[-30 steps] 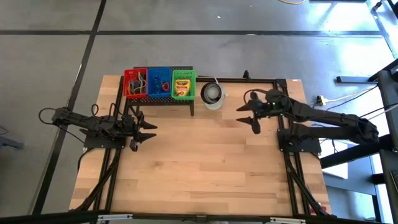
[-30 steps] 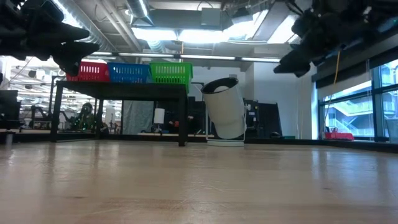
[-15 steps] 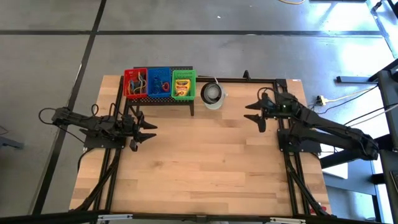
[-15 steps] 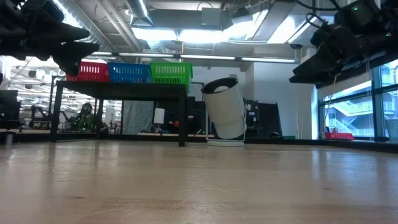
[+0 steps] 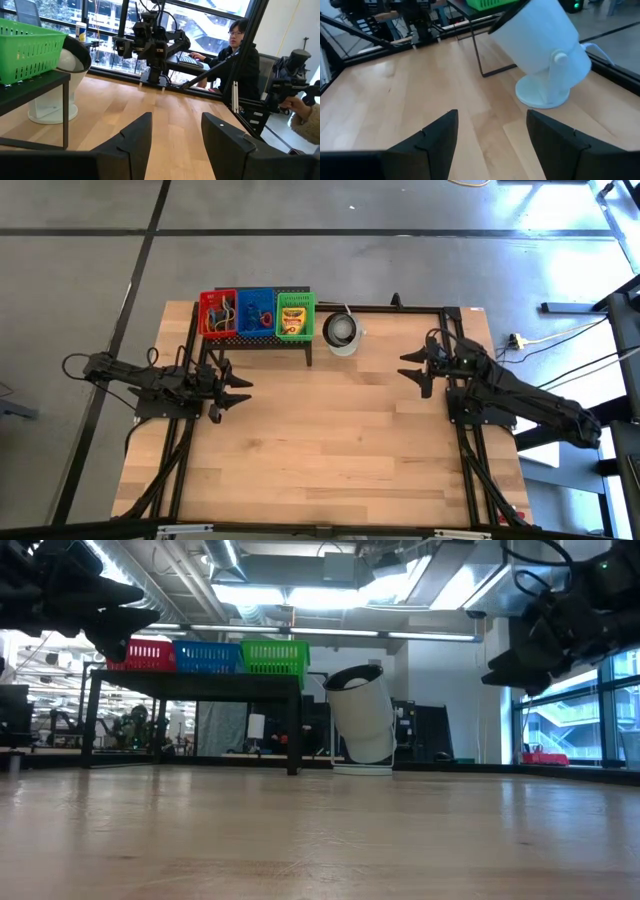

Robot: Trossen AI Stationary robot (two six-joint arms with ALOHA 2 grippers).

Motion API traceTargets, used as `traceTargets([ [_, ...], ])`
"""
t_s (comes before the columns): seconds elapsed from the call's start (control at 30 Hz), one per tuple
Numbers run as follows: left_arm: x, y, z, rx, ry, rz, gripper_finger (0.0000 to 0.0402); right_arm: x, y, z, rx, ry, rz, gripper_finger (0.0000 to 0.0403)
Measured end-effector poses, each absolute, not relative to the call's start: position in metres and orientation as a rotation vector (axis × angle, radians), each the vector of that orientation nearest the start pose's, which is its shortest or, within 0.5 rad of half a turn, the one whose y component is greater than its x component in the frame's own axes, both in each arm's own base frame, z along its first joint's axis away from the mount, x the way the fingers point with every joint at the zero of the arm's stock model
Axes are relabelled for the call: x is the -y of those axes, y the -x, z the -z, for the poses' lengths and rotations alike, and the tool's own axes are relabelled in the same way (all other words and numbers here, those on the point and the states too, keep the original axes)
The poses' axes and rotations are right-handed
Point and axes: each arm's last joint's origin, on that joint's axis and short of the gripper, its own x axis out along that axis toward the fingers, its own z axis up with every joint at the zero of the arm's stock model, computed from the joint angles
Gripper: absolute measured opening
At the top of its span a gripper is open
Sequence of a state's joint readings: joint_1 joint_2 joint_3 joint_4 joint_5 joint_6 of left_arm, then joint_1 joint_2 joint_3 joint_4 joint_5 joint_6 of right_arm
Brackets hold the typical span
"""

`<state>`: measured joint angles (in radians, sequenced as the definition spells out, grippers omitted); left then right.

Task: Pick & Place Office Desk Supplies
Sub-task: Return to Home Position

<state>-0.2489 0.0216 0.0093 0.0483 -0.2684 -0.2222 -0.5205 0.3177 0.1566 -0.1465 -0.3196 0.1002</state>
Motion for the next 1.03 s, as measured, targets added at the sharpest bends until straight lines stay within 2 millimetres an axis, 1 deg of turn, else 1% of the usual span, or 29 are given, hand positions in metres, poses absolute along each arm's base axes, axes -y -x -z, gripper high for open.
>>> traceTargets([
  [0.23,0.017,-0.096,-0.170,0.037,0.231,-0.016,0.0164,0.046,-0.098,-0.171,-0.248,-0.234,0.230,0.0237],
  [0.4,0.017,-0.096,-0.170,0.037,0.213,-0.016,0.0164,0.045,-0.097,-0.156,-0.257,-0.278,0.237,0.0237],
  [0.57,0.017,-0.096,-0.170,0.036,0.127,-0.018,0.0164,0.046,-0.097,-0.158,-0.227,-0.273,0.242,0.0237],
  [0.67,0.017,-0.096,-0.170,0.036,0.093,-0.018,0.0164,0.048,-0.097,-0.158,-0.226,-0.266,0.302,0.0237],
  [0.83,0.016,-0.096,-0.170,0.035,-0.045,-0.046,0.0164,0.053,-0.095,-0.158,-0.220,-0.244,0.497,0.0237],
  [1.03,0.014,-0.096,-0.170,0.036,-0.069,-0.097,0.0164,0.053,-0.095,-0.158,-0.219,-0.251,0.499,0.0237],
])
